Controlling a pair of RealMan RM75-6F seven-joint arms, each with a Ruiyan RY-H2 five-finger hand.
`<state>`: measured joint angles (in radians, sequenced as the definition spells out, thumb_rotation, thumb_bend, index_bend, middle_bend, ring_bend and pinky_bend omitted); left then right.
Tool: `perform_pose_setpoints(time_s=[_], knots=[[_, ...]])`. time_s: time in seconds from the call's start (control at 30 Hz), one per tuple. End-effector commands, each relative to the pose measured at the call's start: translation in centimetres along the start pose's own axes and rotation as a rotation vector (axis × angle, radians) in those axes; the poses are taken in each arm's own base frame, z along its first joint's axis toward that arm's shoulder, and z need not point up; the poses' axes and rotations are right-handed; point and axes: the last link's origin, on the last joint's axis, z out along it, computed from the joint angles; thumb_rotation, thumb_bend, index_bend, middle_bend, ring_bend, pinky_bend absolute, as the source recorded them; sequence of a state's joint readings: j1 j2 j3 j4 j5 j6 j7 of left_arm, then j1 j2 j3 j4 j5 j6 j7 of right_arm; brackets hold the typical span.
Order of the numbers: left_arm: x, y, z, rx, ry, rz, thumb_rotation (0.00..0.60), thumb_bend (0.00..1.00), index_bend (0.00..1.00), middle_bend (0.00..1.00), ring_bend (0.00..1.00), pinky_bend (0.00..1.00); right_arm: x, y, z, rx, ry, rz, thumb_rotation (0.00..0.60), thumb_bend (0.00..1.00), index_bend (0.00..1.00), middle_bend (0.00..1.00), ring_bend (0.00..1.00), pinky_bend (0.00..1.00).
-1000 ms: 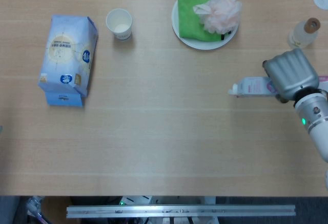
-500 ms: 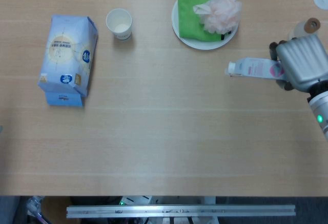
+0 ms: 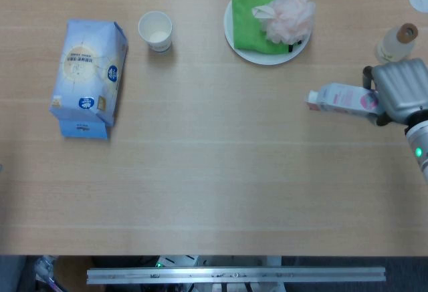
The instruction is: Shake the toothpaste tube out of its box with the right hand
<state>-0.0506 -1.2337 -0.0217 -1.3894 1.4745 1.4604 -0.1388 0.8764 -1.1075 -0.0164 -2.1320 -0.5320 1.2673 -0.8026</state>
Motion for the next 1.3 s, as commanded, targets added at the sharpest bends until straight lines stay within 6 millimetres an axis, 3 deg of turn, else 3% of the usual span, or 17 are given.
perform_pose_setpoints(time_s=[0.03, 0.13, 0.23, 0.53, 0.73, 0.9, 1.07, 1.2, 1.3], knots=[[0.0, 0.0, 0.0, 0.001, -0.001, 0.000, 0.600, 0.12, 0.40, 0.37, 0.37, 0.53, 0.1, -1.3, 0.0, 0.168, 0.221, 0.065, 0.600, 0.35, 0.65, 0.65, 0.56, 0.63], [-0.1, -0.1, -0.1, 0.007, -0.005, 0.001, 0.600, 0.12, 0.40, 0.37, 0.37, 0.53, -2.0, -0.6, 0.2, 0.129, 0.022, -0.046, 0.600, 0.36, 0.65, 0.65, 0.56, 0.63], [-0.1, -0.2, 0.0, 0.012, -0.008, 0.003, 0.600, 0.12, 0.40, 0.37, 0.37, 0.53, -2.5, -0.6, 0.9, 0.105, -0.066, -0.068, 0.600, 0.36, 0.65, 0.65, 0.56, 0.63], [0.1, 0.1, 0.0, 0.001, -0.001, 0.003, 0.600, 0.12, 0.40, 0.37, 0.37, 0.53, 0.1, -1.2, 0.9, 0.153, 0.230, 0.146, 0.600, 0.36, 0.65, 0.65, 0.56, 0.63], [0.0, 0.1, 0.0, 0.005, -0.006, 0.004, 0.600, 0.12, 0.40, 0.37, 0.37, 0.53, -1.3, -0.2, 0.5, 0.114, 0.061, 0.016, 0.600, 0.36, 0.65, 0.66, 0.57, 0.64], [-0.1, 0.1, 0.1, 0.005, -0.011, 0.007, 0.600, 0.12, 0.40, 0.37, 0.37, 0.53, -1.0, -0.8, 0.9, 0.149, 0.166, 0.135, 0.600, 0.36, 0.65, 0.66, 0.57, 0.64], [0.0, 0.1, 0.0, 0.006, -0.006, 0.005, 0.600, 0.12, 0.40, 0.37, 0.37, 0.53, -2.6, 0.2, 0.7, 0.101, -0.017, -0.025, 0.600, 0.36, 0.66, 0.66, 0.57, 0.64], [-0.1, 0.1, 0.0, 0.007, -0.014, 0.008, 0.600, 0.12, 0.40, 0.36, 0.37, 0.53, -1.1, -0.7, 1.2, 0.116, 0.121, 0.131, 0.600, 0.36, 0.66, 0.66, 0.57, 0.64], [0.0, 0.2, 0.0, 0.003, -0.010, 0.008, 0.600, 0.12, 0.40, 0.37, 0.37, 0.53, -1.5, -0.6, 1.0, 0.136, 0.153, 0.124, 0.600, 0.36, 0.66, 0.66, 0.57, 0.64]])
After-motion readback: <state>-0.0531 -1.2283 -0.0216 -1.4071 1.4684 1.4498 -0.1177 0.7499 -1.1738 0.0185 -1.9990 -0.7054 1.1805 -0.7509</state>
